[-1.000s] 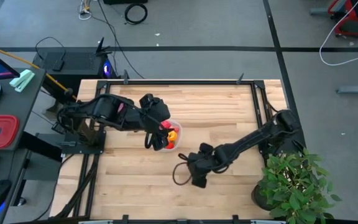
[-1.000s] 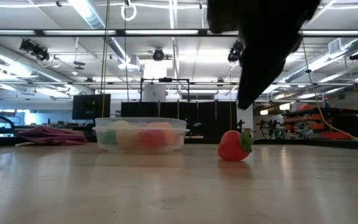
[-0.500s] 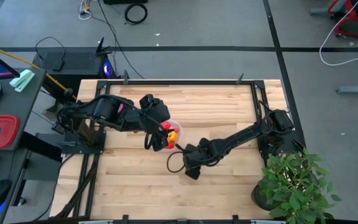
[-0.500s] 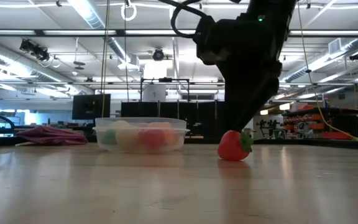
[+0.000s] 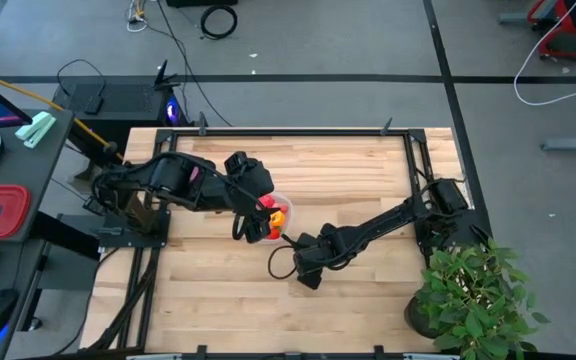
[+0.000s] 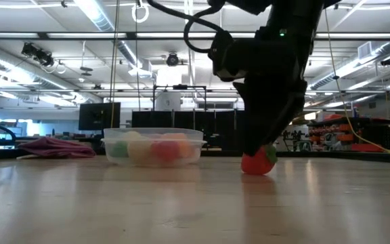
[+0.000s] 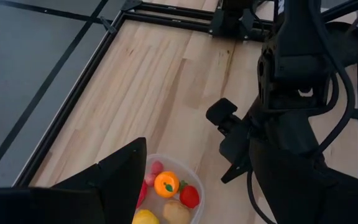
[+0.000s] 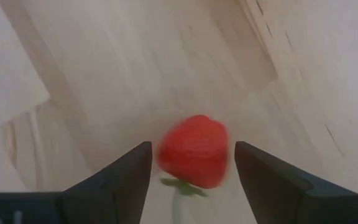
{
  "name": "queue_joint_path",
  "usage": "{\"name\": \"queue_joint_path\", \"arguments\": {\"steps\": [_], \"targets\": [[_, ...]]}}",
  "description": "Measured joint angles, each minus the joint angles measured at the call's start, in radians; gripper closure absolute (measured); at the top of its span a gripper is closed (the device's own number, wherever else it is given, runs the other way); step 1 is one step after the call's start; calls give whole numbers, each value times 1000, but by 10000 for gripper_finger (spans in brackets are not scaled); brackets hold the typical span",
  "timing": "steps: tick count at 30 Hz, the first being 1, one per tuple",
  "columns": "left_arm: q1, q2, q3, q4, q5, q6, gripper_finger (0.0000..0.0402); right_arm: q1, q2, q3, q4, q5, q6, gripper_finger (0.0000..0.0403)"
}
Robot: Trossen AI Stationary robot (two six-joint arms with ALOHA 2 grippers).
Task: Pick and placing Produce into tupperware
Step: Put the red strawberry into the transparent bin
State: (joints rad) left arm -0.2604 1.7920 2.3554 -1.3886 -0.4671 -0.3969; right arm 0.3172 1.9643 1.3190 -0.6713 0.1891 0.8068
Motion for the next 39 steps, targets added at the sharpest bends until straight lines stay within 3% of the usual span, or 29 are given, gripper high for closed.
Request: {"name": "queue_joint_path", "arguments": {"steps": [22, 31, 39], "targets": [[0, 0, 0, 0, 0, 0, 113, 20, 41, 0, 38, -5, 20, 163], [0, 0, 0, 0, 0, 0, 113, 19, 42, 0, 51, 0, 4, 219], [0, 0, 0, 0, 0, 0, 113, 1, 30, 1, 51, 4, -76, 217]]}}
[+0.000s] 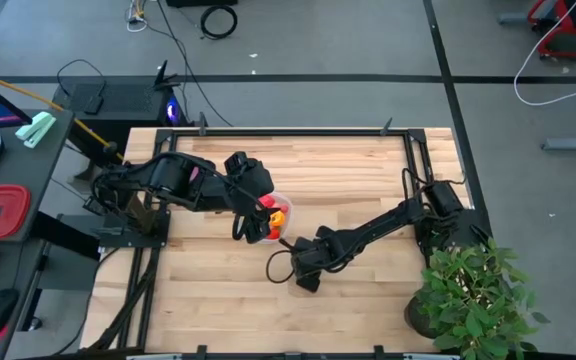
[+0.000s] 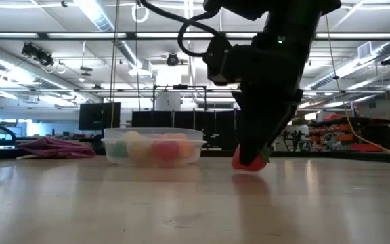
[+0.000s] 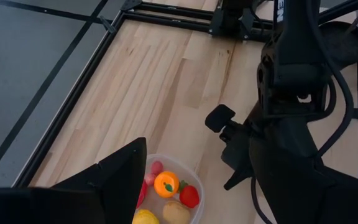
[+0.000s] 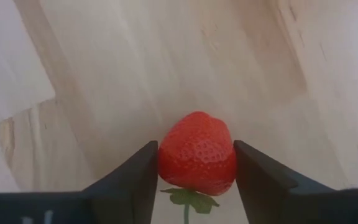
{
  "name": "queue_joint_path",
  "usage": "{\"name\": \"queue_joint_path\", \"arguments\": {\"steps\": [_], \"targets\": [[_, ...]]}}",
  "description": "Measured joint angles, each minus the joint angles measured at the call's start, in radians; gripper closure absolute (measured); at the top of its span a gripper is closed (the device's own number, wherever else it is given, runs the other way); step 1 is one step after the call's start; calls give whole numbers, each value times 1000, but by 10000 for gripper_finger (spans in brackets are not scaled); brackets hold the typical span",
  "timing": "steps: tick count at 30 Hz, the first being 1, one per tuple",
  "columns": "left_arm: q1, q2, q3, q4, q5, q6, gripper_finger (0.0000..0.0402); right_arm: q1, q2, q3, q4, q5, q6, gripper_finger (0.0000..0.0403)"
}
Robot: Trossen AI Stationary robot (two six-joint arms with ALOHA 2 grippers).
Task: Pick and placing Produce into tupperware
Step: Put the red strawberry into the transparent bin
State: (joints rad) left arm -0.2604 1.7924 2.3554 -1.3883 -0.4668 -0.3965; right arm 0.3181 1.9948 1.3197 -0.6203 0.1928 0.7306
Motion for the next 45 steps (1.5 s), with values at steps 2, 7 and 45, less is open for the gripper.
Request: {"name": "queue_joint_path", "arguments": {"steps": [2, 7, 45], "targets": [[0, 0, 0, 0, 0, 0, 113, -8, -14, 3, 13, 1, -25, 209], [0, 0, 0, 0, 0, 26, 113, -36, -81, 3, 27, -1, -99, 214], [364, -183, 0, -68, 80, -63, 113, -348, -21, 4, 386, -135, -480, 209]]}}
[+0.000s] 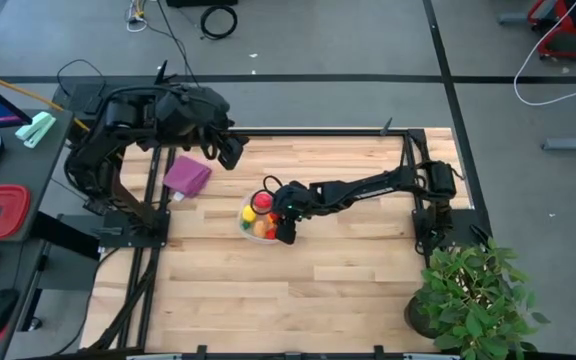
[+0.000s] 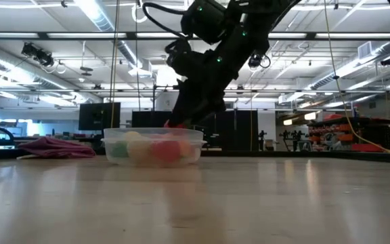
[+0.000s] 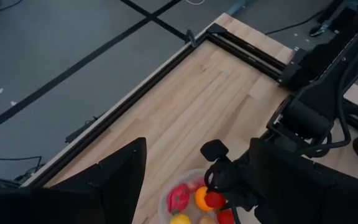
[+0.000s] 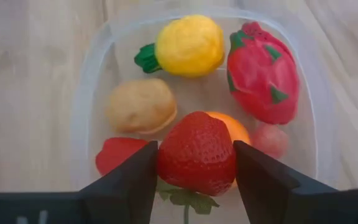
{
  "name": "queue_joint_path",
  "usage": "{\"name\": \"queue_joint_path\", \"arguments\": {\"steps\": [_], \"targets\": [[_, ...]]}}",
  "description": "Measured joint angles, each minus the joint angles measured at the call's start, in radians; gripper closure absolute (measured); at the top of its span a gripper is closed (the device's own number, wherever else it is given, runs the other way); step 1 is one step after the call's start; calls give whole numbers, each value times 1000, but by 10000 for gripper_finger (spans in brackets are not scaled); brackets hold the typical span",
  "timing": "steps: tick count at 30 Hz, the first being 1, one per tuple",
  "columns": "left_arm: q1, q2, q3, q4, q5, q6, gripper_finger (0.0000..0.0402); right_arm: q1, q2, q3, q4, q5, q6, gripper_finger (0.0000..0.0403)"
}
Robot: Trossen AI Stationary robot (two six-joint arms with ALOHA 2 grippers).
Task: Pick and placing Produce into tupperware
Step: Put the red strawberry into the transparent bin, then return to Home Position
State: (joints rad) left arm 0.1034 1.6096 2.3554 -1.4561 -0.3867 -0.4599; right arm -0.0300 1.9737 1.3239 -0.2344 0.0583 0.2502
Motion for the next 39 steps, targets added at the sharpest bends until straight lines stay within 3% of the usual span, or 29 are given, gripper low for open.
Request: {"name": "queue_joint_path", "arguments": {"steps": [15, 24, 32, 39], "targets": [[18, 8, -1, -1, 19, 0, 113, 0, 13, -1, -6, -1, 7, 155], [18, 7, -1, -1, 18, 23, 113, 7, 6, -1, 19, -24, 7, 165], [18, 7, -1, -1, 18, 25, 113, -9, 6, -1, 82, 64, -98, 178], [17, 7, -1, -5, 18, 25, 113, -20, 2, -1, 32, 66, -46, 187]]}}
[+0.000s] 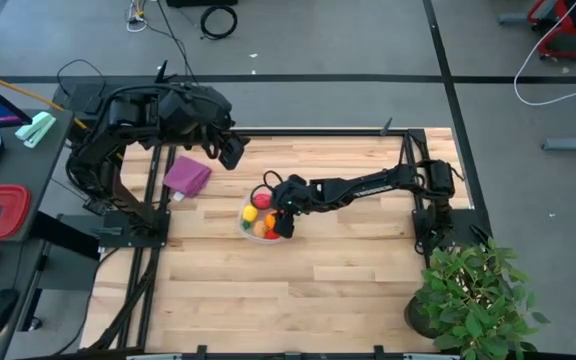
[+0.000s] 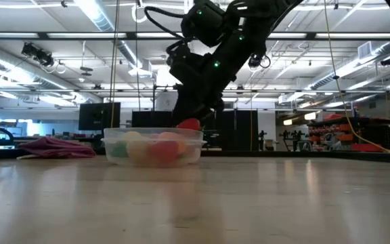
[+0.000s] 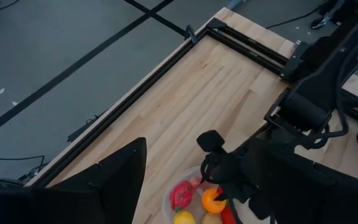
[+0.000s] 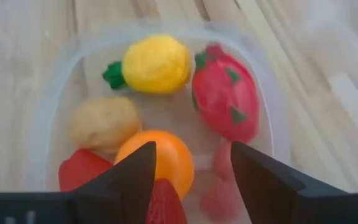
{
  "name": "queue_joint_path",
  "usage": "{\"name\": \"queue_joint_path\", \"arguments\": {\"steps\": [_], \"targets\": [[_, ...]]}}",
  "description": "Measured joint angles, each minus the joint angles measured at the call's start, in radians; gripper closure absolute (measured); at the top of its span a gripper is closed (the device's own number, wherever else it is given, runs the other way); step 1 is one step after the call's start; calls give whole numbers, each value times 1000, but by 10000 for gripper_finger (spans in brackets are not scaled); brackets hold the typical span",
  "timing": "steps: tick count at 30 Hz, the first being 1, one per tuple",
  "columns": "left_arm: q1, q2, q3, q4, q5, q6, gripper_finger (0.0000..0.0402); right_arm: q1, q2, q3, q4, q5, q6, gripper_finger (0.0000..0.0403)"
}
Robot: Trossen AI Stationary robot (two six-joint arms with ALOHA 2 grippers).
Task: Pick and placing Produce into tupperware
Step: Return to Home Position
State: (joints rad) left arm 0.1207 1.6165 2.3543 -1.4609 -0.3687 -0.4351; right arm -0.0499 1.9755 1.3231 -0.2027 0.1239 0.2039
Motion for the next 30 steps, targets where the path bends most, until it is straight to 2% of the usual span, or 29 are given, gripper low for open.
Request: {"name": "queue_joint_path", "arguments": {"steps": [7, 12, 17, 24, 30], "targets": [[0, 0, 0, -18, 0, 0, 113, 24, -41, 0, -14, 6, -85, 201], [0, 0, 0, -19, 0, -15, 113, 19, -99, 0, 7, 69, -148, 213], [0, 0, 0, -32, 1, -25, 113, 26, -203, 1, -59, 42, -116, 224], [-1, 0, 0, -49, 45, -26, 113, 72, -447, 1, -313, -80, -68, 262], [0, -43, 0, -109, 73, -46, 113, 134, -750, 1, -496, -81, -39, 281]]}}
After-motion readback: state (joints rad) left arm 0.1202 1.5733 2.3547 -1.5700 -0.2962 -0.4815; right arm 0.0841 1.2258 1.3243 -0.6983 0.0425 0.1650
